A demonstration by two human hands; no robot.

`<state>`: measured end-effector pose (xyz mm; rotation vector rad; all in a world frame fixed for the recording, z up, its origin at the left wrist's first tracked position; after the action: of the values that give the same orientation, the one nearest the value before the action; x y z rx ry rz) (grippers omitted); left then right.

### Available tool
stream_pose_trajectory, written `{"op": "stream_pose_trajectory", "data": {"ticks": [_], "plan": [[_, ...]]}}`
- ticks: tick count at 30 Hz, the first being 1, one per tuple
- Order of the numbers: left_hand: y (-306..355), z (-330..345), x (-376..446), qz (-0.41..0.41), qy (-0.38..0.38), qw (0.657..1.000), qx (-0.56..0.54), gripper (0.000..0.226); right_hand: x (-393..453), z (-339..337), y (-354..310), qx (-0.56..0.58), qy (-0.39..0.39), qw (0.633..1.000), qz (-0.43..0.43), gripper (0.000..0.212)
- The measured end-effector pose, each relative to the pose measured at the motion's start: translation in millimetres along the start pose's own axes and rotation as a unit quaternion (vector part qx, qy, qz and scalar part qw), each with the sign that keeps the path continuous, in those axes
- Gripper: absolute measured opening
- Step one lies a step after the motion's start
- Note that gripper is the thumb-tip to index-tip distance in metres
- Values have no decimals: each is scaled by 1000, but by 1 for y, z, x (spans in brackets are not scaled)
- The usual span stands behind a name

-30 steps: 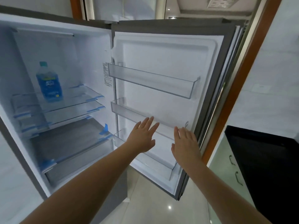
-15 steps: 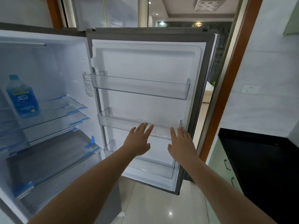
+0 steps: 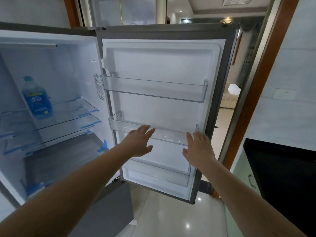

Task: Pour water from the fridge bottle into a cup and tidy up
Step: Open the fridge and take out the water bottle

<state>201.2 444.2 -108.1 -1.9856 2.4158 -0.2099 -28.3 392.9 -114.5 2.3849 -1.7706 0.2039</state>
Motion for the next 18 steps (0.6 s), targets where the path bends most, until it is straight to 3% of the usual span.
{"op": "stream_pose_trajectory", "data": {"ticks": [6, 18], "plan": [[-31, -13, -39, -55, 12, 998, 38, 74, -3, -14, -27, 32, 27, 998, -50, 66], [-112, -34, -139, -179, 47, 981, 62, 74, 4, -33, -156, 73, 29, 984, -159, 57]]}}
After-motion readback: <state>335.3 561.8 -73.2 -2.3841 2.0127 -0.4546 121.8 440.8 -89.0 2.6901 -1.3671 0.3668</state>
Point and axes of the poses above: each hand's wrist, its own x-axis towards the middle knuckle, its own z-axis out of the palm, y = z × x, the point moved 2 cm from there along x, towards the middle knuckle, and after that the axes turned 10 degrees about z, right-handed, at the moved point
